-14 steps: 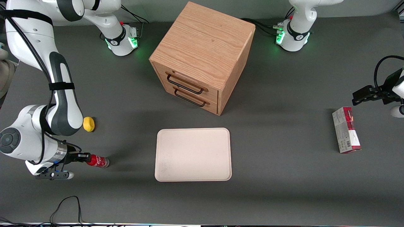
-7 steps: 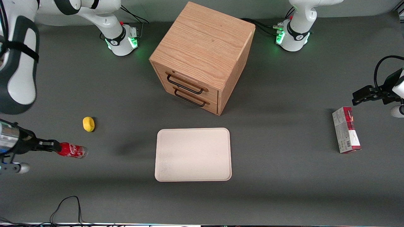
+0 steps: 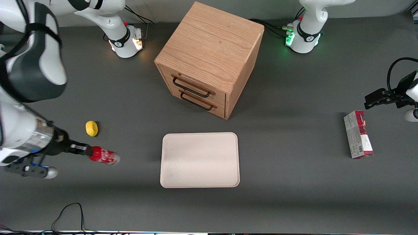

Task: Place coke bottle on tray
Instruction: 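Carry the bottle with the right gripper over to the cream tray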

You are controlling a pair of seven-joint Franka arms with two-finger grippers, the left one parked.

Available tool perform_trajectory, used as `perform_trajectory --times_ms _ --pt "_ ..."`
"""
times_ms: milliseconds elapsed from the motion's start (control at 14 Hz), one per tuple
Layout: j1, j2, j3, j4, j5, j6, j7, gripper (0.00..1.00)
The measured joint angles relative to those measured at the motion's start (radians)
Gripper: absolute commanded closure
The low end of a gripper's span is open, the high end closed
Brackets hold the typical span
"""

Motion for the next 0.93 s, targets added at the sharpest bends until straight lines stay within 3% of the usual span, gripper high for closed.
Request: perform_trajectory --times_ms 143,357,714,929 --pt "0.034 0.008 0.042 0.006 -0.040 0.007 0.071 1.00" --pt "0.066 0.023 0.048 0.009 -0.045 0.038 0.088 1.00" --pt "0.119 0.123 0.049 0.009 -0.050 0.199 0.098 1.00" --pt "0.146 0.200 0.050 0.008 -0.099 0.277 0.098 1.00"
